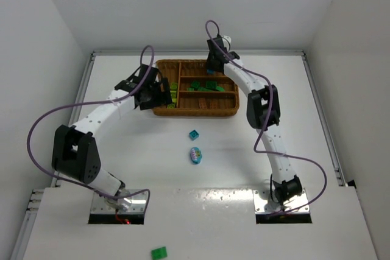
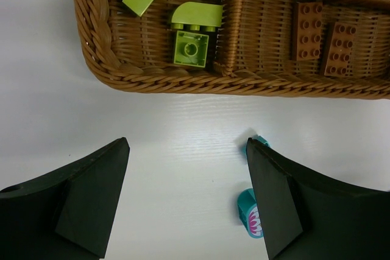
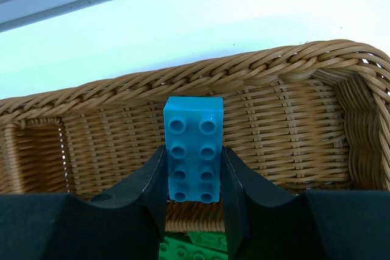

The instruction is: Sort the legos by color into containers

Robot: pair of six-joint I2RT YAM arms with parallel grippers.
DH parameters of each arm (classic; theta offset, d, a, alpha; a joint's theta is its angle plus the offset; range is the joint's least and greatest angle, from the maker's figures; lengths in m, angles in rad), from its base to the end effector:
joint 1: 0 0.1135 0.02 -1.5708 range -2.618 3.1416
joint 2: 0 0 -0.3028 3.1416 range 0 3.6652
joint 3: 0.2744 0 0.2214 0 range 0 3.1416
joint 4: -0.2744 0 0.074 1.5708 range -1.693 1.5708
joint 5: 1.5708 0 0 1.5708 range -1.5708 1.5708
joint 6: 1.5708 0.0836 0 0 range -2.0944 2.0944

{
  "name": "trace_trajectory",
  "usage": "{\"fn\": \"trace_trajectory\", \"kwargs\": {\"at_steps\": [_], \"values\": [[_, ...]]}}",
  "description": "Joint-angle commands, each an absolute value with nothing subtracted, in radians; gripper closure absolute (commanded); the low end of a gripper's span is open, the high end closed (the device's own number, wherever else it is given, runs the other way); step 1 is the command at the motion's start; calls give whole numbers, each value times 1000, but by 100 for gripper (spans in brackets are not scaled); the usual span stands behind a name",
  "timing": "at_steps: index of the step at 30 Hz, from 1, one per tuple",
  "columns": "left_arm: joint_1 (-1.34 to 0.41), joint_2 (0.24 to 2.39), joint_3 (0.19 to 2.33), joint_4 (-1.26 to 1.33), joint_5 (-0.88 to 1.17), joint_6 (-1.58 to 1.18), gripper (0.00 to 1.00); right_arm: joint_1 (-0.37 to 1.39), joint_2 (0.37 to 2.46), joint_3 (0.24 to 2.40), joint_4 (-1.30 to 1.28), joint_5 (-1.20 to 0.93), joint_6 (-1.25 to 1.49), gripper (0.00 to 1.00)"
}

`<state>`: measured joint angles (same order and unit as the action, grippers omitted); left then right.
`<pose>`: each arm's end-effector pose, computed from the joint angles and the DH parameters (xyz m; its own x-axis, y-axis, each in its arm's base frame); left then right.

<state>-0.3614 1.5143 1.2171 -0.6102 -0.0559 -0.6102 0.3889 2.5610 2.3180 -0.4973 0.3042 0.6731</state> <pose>0.3021 -0.1092 0.2867 -0.7879 -0.3138 -0.5299 -0.1594 0.9350 -0.3168 0.5721 0.2074 0.1828 -0.5860 0.4027 -0.7032 0.2662 0.9153 0.3023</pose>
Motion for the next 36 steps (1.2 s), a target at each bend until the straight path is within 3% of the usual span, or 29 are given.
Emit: {"fn": "trace_trajectory", "kwargs": {"at_steps": [1, 6, 7, 11, 16, 19, 25, 31, 36], "values": [[-370, 1526, 1244, -581, -43, -595, 16, 382, 2568, 2362, -448, 304, 676, 74], [-370, 1517, 1244, -581, -34, -595, 16, 382, 2577, 2375, -468, 316, 676, 60], [-370, 1517, 1244, -581, -34, -595, 16, 382, 2577, 2375, -468, 305, 676, 46], [-370, 1508, 1244, -581, -34, -595, 16, 382, 2530, 2375, -468, 305, 663, 31], [-370, 1483, 1244, -600, -43, -595, 16, 391, 2331, 2231, -471, 337, 638, 31], [-370, 1456, 1233, -621, -86, -595, 16, 425, 2110, 1977, -440, 318, 620, 31], [-325, 1394, 1175, -641, -143, -652, 16, 586, 1688, 1251, -285, 121, 499, 31], [-316, 1348, 1150, -641, -121, -681, 16, 778, 1620, 1027, -316, 71, 492, 16], [-316, 1299, 1131, -641, -123, -690, 16, 824, 1672, 1003, -285, 72, 508, 14]]}}
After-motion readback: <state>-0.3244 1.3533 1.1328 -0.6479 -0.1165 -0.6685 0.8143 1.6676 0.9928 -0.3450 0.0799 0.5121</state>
